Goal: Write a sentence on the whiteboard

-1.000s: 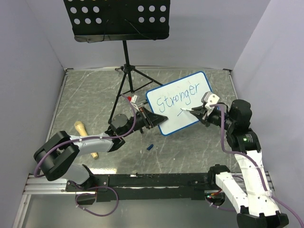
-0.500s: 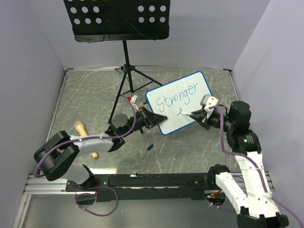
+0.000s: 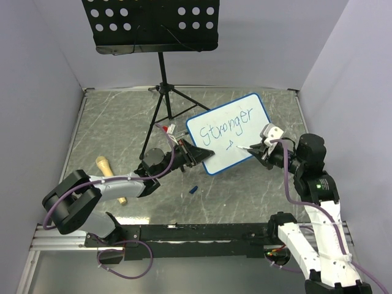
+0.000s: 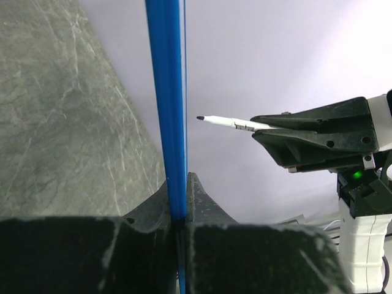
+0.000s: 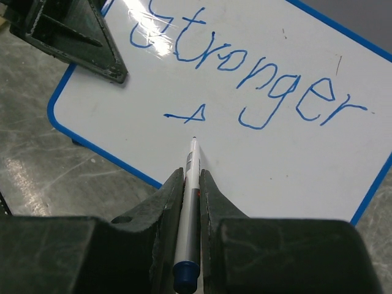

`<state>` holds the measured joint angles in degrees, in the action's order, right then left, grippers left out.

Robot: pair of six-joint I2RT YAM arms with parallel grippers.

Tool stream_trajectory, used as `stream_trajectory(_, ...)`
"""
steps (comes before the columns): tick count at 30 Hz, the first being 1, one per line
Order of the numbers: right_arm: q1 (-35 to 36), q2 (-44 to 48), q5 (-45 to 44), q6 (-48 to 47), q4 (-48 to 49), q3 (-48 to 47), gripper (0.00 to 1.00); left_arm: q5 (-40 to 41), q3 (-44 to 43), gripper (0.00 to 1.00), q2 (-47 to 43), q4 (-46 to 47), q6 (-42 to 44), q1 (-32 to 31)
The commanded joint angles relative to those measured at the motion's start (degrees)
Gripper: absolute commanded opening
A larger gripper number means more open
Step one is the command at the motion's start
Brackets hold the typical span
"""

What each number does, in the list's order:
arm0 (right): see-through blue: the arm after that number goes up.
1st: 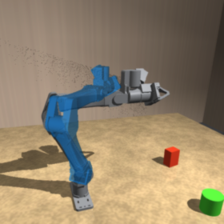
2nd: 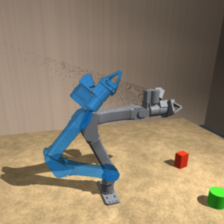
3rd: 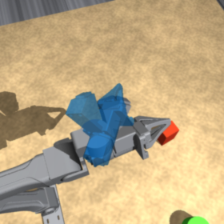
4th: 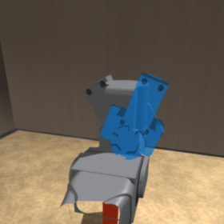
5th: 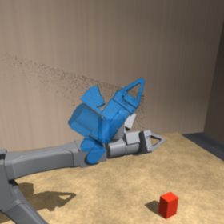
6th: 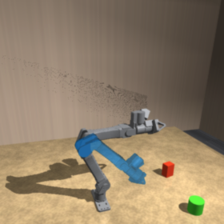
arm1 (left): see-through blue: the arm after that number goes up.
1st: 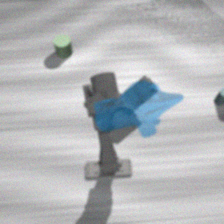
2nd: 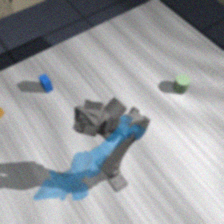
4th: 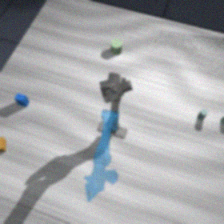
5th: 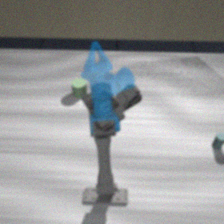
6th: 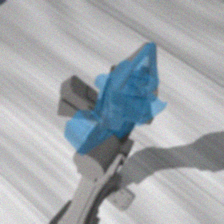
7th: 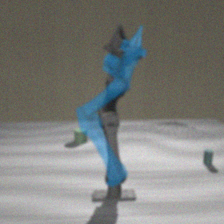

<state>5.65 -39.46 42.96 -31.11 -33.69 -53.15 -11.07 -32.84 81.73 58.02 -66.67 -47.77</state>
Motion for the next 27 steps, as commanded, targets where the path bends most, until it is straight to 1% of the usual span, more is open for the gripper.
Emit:
stream_trajectory(1, 0.15, -0.79, 0.45, 1.32, 3.89, -2.23, 0.0, -0.09, -0.65, 0.01, -3.51, 9.92, 0.05, 0.13)
stream_trajectory(10, 0.15, -1.93, -0.16, 4.22, 8.64, -1.87, 0.0, -2.11, -1.08, 0.01, -2.81, 10.62, 0.05, 0.13)
stream_trajectory(15, 0.15, -2.37, 3.79, 3.69, 6.54, -1.79, 0.0, -2.73, -1.52, 0.01, -2.46, 11.15, 0.05, 0.13)
stream_trajectory(27, 0.33, -2.55, 5.64, 2.64, 4.34, -1.17, 0.0, -2.99, -2.4, 0.01, -1.84, 11.33, 0.05, 0.04)
